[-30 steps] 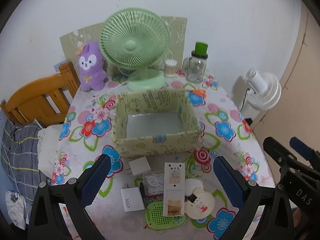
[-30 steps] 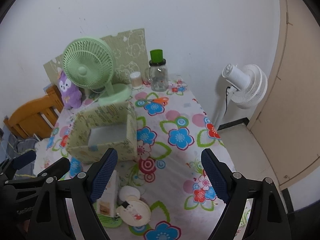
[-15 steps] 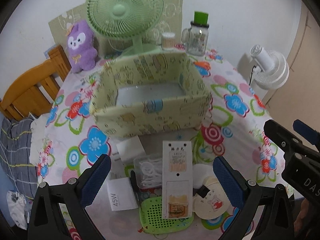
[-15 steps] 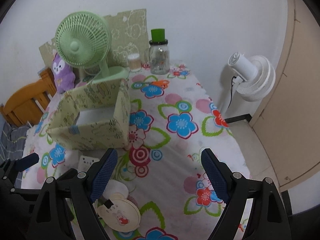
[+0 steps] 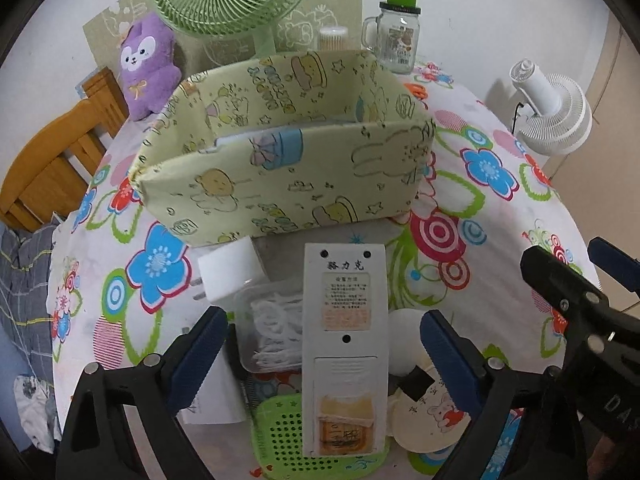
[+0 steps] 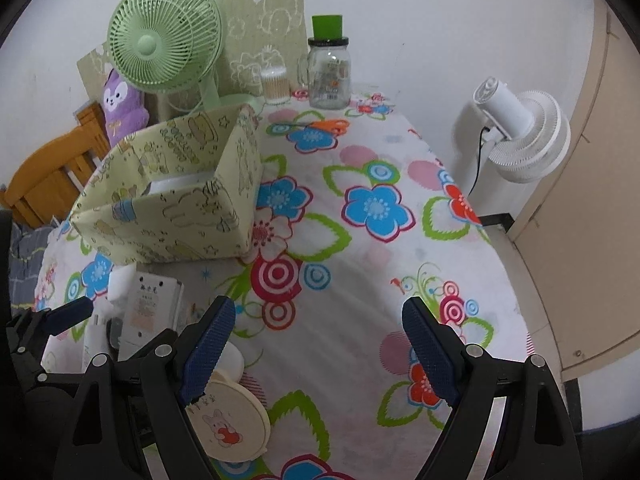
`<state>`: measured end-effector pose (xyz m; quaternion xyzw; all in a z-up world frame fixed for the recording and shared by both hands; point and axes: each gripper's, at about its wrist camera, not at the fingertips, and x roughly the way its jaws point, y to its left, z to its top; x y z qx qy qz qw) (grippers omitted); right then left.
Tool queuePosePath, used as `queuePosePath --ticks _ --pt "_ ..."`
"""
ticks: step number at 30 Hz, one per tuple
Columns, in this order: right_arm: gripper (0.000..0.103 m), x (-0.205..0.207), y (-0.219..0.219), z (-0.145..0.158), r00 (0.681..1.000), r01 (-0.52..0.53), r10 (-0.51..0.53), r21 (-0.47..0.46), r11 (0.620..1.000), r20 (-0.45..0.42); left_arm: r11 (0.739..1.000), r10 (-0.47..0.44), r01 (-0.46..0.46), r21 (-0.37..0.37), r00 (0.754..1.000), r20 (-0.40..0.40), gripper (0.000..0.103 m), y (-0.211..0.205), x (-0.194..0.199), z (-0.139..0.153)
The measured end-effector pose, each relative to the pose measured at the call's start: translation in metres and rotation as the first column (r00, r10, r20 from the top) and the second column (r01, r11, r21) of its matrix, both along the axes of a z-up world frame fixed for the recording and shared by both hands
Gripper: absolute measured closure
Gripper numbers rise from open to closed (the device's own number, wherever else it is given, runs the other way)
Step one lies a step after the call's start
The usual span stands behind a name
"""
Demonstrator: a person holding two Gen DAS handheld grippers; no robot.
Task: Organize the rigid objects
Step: 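Move the left tool to the white rectangular device and close on it, then grasp the round cream bear-print disc with the right tool while the left holds the device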
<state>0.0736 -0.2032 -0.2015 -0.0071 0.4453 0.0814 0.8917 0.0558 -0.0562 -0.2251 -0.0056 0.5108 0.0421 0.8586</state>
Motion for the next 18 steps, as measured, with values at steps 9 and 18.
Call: queuePosePath --ticks 9,18 --pt "0.015 0.000 0.010 -0.009 0.999 -0.033 0.033 -0.001 0.999 -0.016 1.000 0.008 -0.008 0.006 0.999 -0.035 0.026 0.001 0.002 -0.014" --pt "0.015 0.002 0.017 -0.017 0.998 -0.046 0.046 0.011 0.999 -0.044 0.998 -0.056 0.057 0.021 0.998 -0.031 0.058 -0.011 -0.005 -0.013"
